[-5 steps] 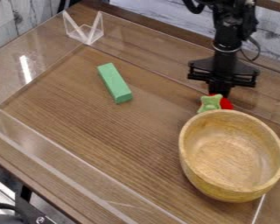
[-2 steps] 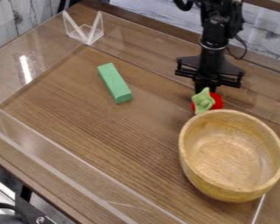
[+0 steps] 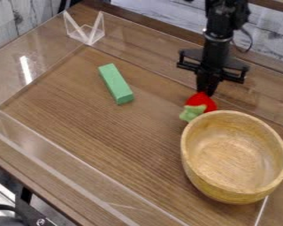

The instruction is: Move the red fruit to the right side of the table

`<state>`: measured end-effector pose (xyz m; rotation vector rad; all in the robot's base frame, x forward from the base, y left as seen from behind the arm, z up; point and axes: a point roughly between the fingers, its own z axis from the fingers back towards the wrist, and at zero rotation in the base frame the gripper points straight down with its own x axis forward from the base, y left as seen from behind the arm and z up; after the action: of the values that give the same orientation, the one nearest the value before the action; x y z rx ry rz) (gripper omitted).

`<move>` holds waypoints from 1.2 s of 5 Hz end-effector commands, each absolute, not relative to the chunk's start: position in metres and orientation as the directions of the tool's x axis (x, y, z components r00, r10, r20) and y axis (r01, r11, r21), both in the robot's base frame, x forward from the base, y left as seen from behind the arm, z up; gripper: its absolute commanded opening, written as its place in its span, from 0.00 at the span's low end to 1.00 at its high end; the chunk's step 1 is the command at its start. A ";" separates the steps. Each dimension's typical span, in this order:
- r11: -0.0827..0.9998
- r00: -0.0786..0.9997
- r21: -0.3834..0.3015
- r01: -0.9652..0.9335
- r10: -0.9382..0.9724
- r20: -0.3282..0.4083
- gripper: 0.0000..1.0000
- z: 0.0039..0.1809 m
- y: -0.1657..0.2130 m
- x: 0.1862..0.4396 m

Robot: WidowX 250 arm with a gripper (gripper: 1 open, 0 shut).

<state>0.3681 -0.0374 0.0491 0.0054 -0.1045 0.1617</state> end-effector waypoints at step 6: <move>0.996 0.965 -0.088 0.030 -0.006 0.262 1.00 0.129 -0.004 0.346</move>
<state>0.3438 -0.0022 0.1095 -0.0957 -0.2063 -0.0014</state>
